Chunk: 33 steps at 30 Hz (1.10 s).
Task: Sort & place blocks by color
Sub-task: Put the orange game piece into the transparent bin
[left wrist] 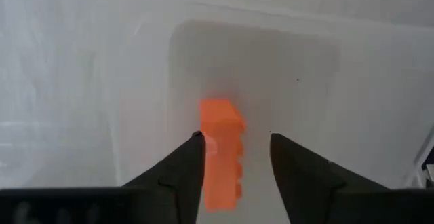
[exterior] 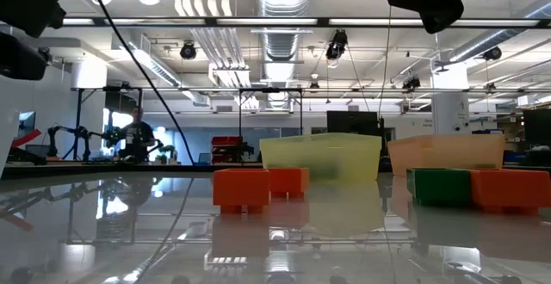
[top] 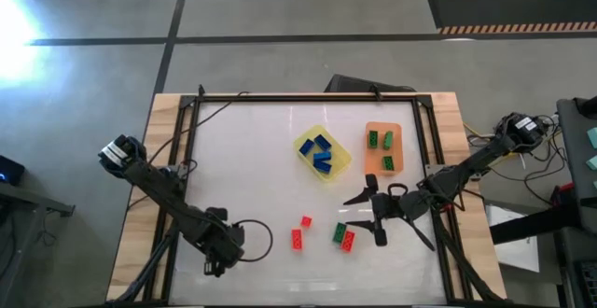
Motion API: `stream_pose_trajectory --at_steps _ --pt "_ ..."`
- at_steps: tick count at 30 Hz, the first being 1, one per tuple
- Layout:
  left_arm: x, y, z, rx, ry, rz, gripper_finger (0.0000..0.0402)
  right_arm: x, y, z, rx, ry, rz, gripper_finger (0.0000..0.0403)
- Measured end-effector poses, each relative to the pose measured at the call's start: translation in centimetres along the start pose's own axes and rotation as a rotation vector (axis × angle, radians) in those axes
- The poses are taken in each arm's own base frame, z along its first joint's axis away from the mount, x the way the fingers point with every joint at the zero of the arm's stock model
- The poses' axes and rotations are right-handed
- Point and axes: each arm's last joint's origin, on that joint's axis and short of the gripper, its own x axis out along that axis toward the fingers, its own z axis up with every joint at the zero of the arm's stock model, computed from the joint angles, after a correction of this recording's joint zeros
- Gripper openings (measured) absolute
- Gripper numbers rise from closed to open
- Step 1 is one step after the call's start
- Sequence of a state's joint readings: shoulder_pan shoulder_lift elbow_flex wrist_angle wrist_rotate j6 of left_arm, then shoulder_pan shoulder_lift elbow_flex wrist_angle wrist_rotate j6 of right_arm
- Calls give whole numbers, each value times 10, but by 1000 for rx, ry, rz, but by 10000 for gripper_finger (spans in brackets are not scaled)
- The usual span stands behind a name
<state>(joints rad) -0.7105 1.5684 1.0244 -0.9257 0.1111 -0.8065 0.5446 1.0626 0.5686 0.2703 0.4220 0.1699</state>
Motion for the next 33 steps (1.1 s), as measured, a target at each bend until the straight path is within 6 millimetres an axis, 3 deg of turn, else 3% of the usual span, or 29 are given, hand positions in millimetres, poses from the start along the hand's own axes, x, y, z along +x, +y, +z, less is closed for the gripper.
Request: stream_pose_trajectory --at_steps 6,13,22,28,33 --pt "-5 -4 3 2 -16 -16 181 0 0 0 5 0 0 235" --pt "-33 -14 20 -13 -97 -92 184 0 -1 0 20 -6 -34 235" --pt "-72 -12 60 18 -474 -41 185 0 -1 0 16 -9 -50 235" --pt "-75 -11 92 164 -696 -78 185 0 -2 0 14 -5 -50 235" --pt "-62 -10 108 332 -681 -12 185 0 -2 0 10 -4 -50 235"
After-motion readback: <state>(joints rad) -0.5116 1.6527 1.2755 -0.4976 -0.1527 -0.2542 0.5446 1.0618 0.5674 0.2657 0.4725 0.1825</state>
